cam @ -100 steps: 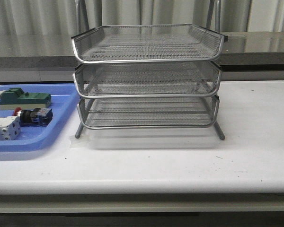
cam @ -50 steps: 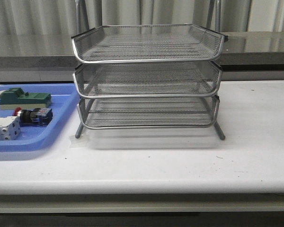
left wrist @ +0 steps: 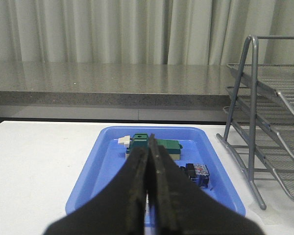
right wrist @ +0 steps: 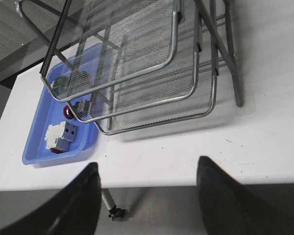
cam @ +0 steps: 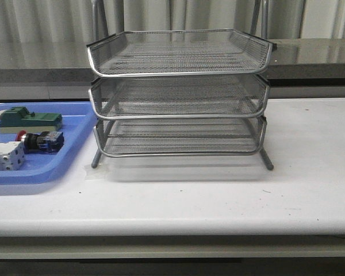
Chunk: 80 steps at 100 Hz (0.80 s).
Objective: Place button on rack with both arms
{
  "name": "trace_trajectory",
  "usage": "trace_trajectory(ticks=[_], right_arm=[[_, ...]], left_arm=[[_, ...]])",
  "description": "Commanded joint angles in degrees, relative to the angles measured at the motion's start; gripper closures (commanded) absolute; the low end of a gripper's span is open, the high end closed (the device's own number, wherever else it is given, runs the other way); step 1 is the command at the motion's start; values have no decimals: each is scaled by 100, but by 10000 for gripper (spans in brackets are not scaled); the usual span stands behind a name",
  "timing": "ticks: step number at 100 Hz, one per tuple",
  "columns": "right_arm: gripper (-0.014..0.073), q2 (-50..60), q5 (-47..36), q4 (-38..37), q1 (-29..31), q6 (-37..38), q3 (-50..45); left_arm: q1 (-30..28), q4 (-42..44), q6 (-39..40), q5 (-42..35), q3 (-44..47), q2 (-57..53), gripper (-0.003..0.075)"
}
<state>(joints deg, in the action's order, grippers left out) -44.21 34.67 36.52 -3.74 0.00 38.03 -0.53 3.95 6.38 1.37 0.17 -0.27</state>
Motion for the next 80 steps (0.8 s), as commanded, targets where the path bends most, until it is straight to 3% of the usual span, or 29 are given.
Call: trace_trajectory(ticks=[1, 23, 48, 63, 80], right_arm=[[143, -334, -510, 431, 13, -318, 108], [143, -1538, -1030, 1821, 13, -1674, 108], [143, -2989, -1022, 4446, 13, -4249, 108], [143, -3697, -643, 6062, 13, -5676, 183], [143, -4389, -50, 6968, 13, -6457, 398]], left_arm=[[-7, -21, 56, -505, 239, -174, 740], [-7, -21, 56, -505, 239, -174, 740], [-7, -21, 56, -505, 239, -174, 740], [-7, -21, 56, -505, 239, -174, 740], [-7, -21, 56, -505, 239, -174, 740]])
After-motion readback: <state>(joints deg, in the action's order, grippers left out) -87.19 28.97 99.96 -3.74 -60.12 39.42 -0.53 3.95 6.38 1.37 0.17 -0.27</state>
